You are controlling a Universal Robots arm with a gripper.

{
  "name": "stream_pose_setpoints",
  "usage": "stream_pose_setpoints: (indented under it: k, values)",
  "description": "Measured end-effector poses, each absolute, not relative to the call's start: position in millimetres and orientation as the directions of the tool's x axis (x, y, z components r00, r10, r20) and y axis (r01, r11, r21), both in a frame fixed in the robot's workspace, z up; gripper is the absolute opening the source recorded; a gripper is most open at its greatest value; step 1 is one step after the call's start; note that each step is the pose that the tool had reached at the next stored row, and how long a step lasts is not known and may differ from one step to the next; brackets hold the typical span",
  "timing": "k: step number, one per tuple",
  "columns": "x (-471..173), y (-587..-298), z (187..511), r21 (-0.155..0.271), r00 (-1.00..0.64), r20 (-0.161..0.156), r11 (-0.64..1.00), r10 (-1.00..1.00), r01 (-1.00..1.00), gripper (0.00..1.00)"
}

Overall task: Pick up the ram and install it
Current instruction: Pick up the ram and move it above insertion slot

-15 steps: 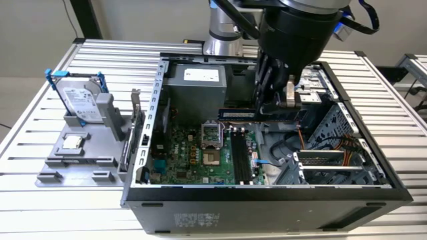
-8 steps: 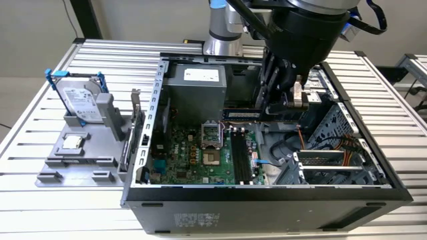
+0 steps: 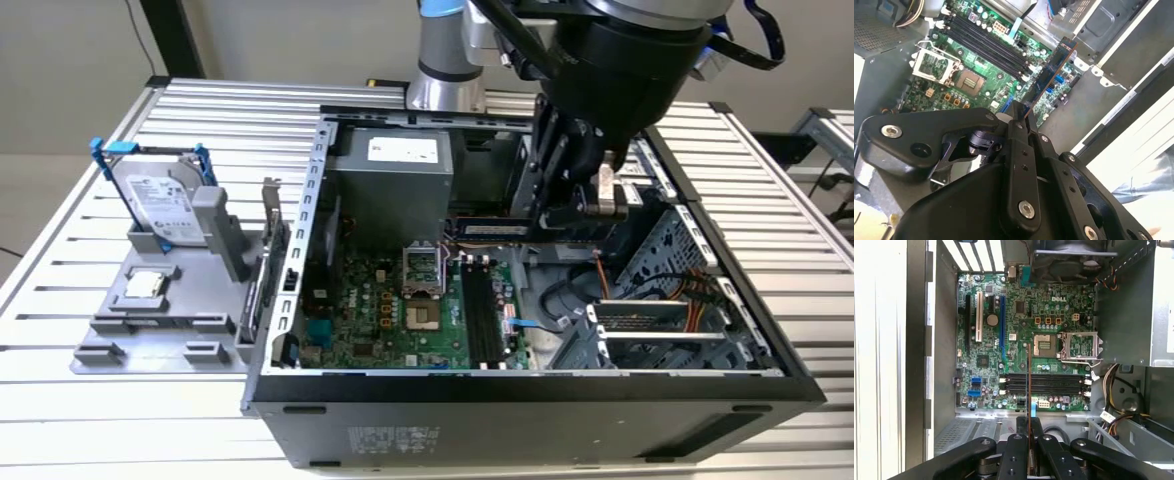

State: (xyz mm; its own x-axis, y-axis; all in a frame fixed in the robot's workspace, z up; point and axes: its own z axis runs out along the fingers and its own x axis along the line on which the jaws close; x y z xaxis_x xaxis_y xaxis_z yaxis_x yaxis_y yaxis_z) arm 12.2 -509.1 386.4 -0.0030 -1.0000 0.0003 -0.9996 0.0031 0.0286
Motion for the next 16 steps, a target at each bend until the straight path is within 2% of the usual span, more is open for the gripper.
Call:
stream_pose_setpoints:
  k: [10, 16]
  values:
    - [12.9, -509.1, 386.4, 0.029, -0.004, 0.000, 0.004, -1.000, -1.000, 0.00]
    - [13.5, -508.9, 386.4, 0.029, -0.062, 0.000, 0.062, -0.998, -0.998, 0.00]
